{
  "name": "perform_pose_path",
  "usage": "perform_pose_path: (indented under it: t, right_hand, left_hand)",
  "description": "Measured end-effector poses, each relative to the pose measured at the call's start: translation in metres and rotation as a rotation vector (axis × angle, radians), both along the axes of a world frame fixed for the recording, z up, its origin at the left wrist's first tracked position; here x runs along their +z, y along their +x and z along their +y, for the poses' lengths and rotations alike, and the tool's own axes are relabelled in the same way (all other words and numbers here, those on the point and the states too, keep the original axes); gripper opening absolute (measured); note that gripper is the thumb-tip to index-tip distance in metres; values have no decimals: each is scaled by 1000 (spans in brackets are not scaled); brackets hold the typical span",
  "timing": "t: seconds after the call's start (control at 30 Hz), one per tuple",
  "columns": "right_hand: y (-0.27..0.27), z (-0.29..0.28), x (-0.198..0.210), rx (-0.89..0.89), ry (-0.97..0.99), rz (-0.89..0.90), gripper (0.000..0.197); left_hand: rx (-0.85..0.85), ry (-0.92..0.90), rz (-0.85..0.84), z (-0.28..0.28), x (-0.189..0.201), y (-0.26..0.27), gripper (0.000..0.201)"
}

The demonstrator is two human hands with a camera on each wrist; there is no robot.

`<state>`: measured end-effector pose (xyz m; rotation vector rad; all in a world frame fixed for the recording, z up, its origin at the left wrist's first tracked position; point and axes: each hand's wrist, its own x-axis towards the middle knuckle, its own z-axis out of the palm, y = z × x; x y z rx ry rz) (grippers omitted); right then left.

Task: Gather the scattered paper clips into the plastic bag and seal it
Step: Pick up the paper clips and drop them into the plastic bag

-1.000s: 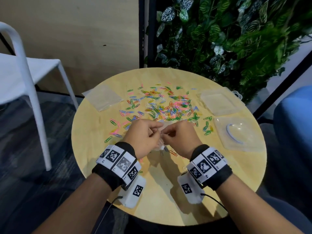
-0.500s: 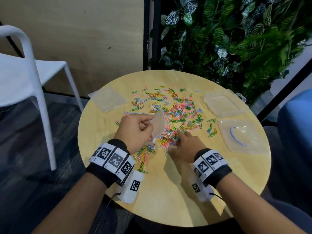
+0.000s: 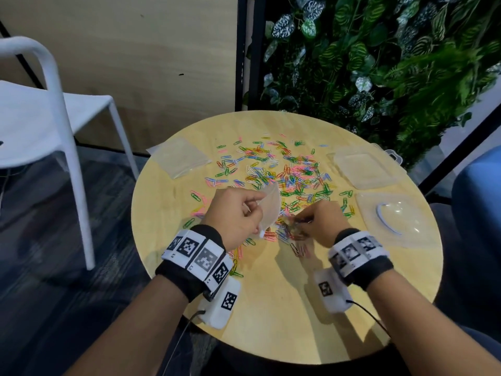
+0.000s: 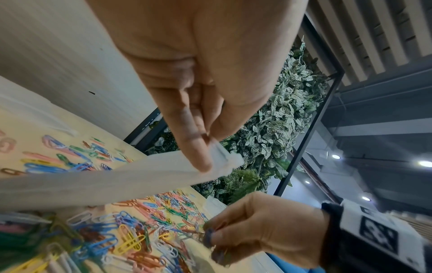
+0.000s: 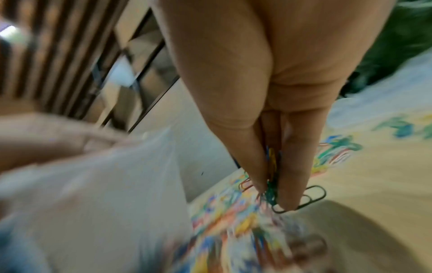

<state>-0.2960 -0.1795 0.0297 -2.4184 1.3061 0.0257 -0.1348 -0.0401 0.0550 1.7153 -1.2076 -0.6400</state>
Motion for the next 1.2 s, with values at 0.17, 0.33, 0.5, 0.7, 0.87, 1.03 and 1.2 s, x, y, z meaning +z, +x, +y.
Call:
perform_pose_path:
  t: [0.17, 0.33, 0.5, 0.7, 0.87, 1.03, 1.2]
  right_hand:
    - [-23, -11, 27, -455, 750, -949, 21]
    - [-5, 17, 40, -364, 1138, -1134, 19]
    - [13, 40, 26, -354, 1076, -991, 9]
    - [15, 42, 26, -338, 1010, -938, 23]
    - [15, 44, 18, -313, 755, -814, 20]
    - [17, 37, 11, -134, 210, -441, 25]
    - [15, 41, 24, -73, 451, -552, 20]
  left_hand:
    - [-29, 22, -39, -2, -2, -4, 35]
    - [-48, 37, -97, -8, -7, -7, 32]
    - [-32, 20, -119, -8, -9, -10, 28]
    - [-25, 19, -96, -11, -13, -10, 30]
    - [-62, 24, -95, -14, -15, -15, 30]
    - [-83, 56, -87, -13, -12, -17, 29]
    - [-57, 54, -60, -11, -10, -16, 29]
